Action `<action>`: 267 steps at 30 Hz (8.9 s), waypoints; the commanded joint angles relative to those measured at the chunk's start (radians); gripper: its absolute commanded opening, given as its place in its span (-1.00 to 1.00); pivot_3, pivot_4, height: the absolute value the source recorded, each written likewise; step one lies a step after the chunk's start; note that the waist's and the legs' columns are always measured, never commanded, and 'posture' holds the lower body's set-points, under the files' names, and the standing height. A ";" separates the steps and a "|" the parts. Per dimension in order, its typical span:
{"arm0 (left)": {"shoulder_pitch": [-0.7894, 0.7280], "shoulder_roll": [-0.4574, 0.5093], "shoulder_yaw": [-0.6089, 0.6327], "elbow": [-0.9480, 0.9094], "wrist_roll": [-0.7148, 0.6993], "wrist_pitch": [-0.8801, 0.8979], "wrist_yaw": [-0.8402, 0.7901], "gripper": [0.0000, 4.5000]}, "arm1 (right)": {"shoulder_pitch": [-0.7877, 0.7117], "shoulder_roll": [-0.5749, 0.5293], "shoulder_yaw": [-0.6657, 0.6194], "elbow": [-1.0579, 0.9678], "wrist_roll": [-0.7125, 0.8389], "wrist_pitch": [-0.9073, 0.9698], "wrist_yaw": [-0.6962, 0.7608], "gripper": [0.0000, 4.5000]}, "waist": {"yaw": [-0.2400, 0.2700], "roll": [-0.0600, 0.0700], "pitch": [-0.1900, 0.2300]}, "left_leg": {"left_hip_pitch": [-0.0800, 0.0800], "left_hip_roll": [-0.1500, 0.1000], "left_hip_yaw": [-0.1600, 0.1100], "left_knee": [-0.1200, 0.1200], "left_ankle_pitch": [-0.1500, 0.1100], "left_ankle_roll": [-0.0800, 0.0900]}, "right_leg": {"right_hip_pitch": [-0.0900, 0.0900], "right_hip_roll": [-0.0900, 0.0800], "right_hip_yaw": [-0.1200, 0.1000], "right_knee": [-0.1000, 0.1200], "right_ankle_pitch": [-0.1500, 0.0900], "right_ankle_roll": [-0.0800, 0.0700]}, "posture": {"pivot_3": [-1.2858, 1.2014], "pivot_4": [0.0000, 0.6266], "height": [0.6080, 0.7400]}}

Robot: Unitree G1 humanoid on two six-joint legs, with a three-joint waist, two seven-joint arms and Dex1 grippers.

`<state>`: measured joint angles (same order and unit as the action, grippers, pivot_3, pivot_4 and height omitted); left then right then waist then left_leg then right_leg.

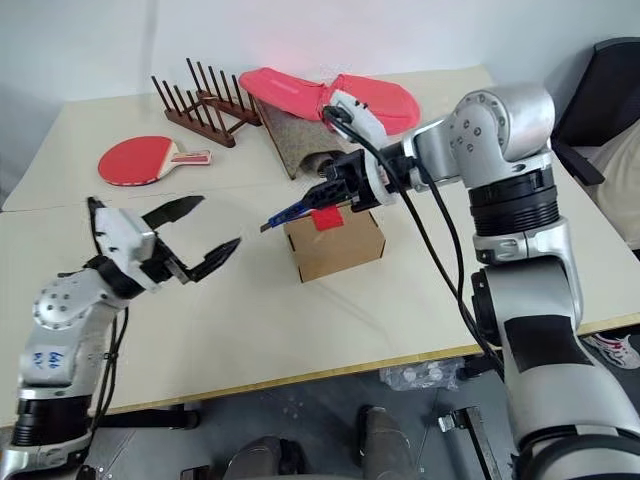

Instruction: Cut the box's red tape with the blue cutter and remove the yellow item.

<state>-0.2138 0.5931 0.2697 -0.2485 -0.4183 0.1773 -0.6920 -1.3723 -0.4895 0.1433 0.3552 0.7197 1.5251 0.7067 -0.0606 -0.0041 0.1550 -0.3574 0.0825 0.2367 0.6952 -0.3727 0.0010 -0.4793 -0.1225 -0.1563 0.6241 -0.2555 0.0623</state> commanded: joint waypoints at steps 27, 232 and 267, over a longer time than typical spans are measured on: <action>-0.045 -0.119 -0.216 -0.086 -0.164 0.279 0.032 -1.00 | -0.012 -0.078 -0.125 -0.029 -0.130 -0.092 0.006 -0.93 | 0.005 0.000 0.000 | 0.000 0.000 0.000 0.002 0.000 0.000 | 0.000 0.001 0.002 0.001 0.000 0.000 | 0.03 -0.52 1.00; -0.504 -0.162 -0.285 0.758 0.293 -0.132 -0.263 -1.00 | 0.930 -0.009 0.300 -0.925 -1.165 -0.746 -0.039 -0.93 | -0.017 -0.010 0.001 | 0.020 0.002 -0.003 -0.005 0.005 -0.002 | 0.015 0.006 0.010 -0.003 0.004 -0.005 | 0.03 -0.52 1.00; -0.646 -0.016 -0.400 0.581 0.206 0.151 -0.556 -1.00 | 0.446 0.025 -0.157 -0.755 -0.651 -0.292 0.108 -0.93 | 0.004 -0.014 0.006 | 0.015 0.002 -0.005 -0.006 0.005 -0.002 | 0.013 0.007 0.007 -0.005 0.004 -0.006 | 0.03 -0.52 1.00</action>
<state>-0.8253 0.5635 -0.1195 0.3615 -0.2331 0.3365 -1.2458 -0.8911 -0.4552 0.0125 -0.3982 0.0195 1.2046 0.8031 -0.0563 -0.0182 0.1612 -0.3423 0.0847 0.2314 0.6895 -0.3678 -0.0009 -0.4667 -0.1159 -0.1494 0.6192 -0.2519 0.0567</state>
